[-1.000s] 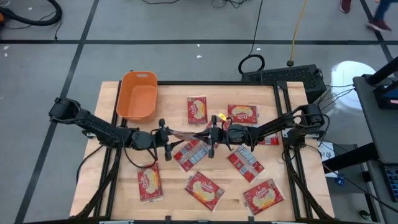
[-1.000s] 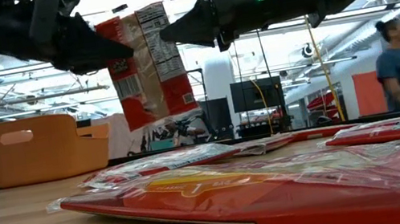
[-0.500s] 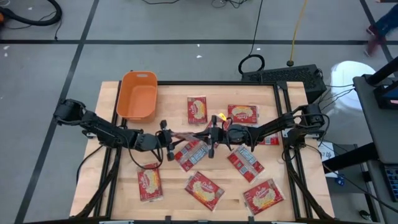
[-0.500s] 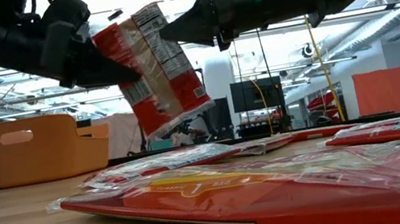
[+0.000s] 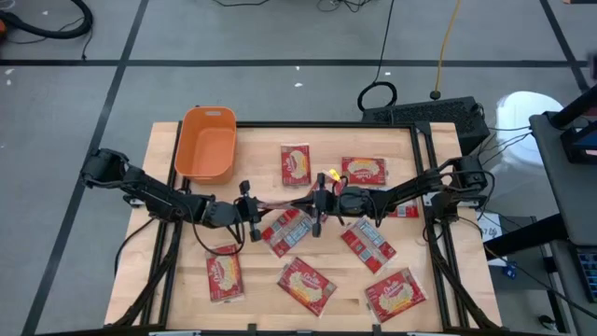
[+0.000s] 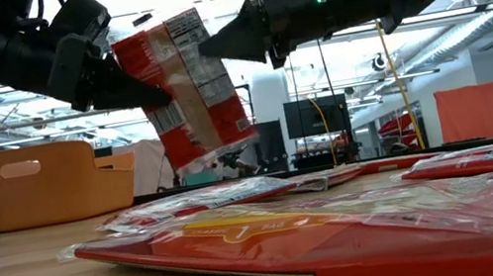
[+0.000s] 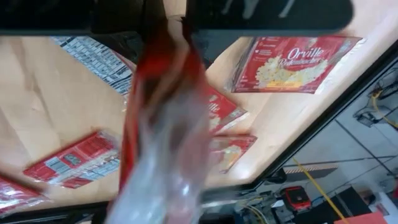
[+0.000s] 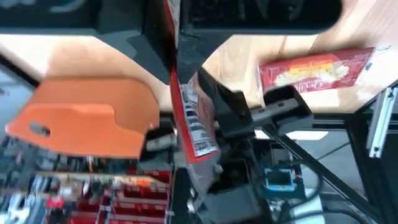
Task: Sort popcorn bags into baskets
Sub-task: Put the red popcorn bag into the orange bin
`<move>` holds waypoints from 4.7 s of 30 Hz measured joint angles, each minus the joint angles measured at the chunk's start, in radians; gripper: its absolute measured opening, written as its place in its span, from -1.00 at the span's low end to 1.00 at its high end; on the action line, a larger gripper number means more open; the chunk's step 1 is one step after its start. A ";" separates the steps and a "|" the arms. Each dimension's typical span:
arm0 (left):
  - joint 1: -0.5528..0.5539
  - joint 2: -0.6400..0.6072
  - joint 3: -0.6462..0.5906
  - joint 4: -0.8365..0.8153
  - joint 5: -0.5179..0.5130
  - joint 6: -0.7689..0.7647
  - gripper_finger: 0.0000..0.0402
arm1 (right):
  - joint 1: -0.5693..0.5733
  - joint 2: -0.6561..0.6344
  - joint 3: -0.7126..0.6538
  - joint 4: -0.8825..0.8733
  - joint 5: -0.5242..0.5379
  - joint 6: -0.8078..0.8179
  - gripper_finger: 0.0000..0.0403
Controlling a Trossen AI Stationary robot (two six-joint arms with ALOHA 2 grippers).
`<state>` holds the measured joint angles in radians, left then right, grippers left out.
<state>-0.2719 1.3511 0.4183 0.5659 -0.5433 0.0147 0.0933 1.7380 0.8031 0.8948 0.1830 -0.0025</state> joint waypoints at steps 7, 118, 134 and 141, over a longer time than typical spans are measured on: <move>-0.019 -0.005 0.000 -0.041 -0.008 -0.001 -0.82 | 0.000 0.002 -0.002 -0.176 0.000 0.047 -0.39; 0.398 -0.413 0.660 -1.499 -0.375 0.266 -0.87 | 0.105 -0.012 -0.003 0.034 0.076 -0.002 0.16; 0.620 -0.407 0.292 -1.227 -0.374 0.580 -0.86 | 0.105 -0.012 -0.003 0.034 0.077 -0.039 0.16; 0.704 -0.407 0.188 -1.004 -0.371 0.727 -0.85 | 0.108 -0.012 -0.003 0.034 0.077 -0.037 0.16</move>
<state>0.4319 0.9440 0.6061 -0.4379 -0.9138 0.7422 0.2012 1.7260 0.8001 0.9288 0.2597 -0.0391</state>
